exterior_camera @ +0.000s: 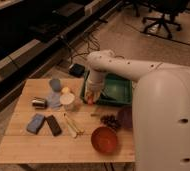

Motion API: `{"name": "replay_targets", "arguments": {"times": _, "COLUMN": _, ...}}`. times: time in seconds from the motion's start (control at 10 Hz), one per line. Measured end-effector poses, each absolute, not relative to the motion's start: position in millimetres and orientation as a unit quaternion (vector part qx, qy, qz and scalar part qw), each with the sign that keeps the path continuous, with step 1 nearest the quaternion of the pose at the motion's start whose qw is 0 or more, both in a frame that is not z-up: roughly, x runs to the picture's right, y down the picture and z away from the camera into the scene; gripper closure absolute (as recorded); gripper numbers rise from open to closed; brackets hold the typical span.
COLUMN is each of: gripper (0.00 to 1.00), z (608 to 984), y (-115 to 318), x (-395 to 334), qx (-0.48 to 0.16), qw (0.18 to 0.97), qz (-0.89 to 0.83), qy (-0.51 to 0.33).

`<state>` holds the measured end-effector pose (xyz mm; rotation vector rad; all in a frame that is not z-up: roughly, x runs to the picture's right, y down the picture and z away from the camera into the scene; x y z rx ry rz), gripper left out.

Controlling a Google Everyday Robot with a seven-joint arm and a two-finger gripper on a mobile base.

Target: Place pepper in paper cup

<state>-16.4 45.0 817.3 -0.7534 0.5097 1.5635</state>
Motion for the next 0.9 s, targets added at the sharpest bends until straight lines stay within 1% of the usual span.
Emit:
{"name": "replay_targets", "arguments": {"times": 0.5, "gripper": 1.00, "z": 839, "y": 29, "x": -49, "qx": -0.301, "qw": 0.661, "qz": 0.641, "qy": 0.247}}
{"name": "replay_targets", "arguments": {"times": 0.9, "gripper": 1.00, "z": 834, "y": 21, "x": -63, "qx": -0.277, "qw": 0.674, "qz": 0.638, "qy": 0.249}}
